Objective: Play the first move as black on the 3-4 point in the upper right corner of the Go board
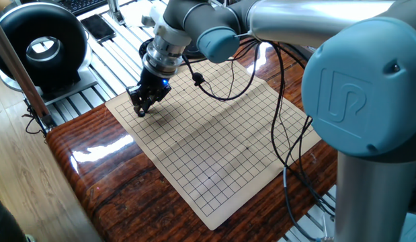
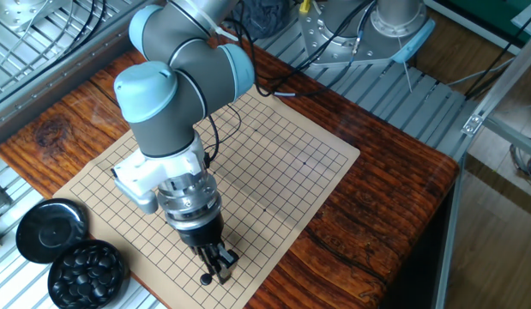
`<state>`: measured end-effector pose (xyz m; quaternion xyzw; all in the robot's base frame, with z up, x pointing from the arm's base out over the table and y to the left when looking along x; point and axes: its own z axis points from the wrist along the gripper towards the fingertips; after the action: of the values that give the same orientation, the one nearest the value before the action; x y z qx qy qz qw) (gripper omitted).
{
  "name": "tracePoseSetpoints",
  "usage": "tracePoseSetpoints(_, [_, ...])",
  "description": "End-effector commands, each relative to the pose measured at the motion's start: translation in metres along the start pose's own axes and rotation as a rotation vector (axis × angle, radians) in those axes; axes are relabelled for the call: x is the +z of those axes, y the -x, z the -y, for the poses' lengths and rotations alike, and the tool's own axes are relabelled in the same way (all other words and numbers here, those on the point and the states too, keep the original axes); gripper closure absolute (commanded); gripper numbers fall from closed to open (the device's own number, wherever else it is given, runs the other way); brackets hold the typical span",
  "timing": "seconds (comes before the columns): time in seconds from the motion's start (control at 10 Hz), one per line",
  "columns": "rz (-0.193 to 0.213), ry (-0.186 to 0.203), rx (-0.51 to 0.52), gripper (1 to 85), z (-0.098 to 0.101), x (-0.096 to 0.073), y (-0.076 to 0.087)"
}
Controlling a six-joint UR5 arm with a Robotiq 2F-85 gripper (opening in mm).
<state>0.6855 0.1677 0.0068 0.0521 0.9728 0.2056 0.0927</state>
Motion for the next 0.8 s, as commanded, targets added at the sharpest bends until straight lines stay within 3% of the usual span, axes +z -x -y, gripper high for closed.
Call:
tracePoseSetpoints(0.0, [0.025, -0.020, -0.019, 46.3, 0.005, -0.004, 0.008])
tracePoseSetpoints(0.3, [-0.009, -0.035, -0.016, 49.3, 0.007, -0.006, -0.001])
tracePoseSetpoints(0.7, [-0.074, -0.104, -0.068, 59.7, 0.026, -0.013, -0.015])
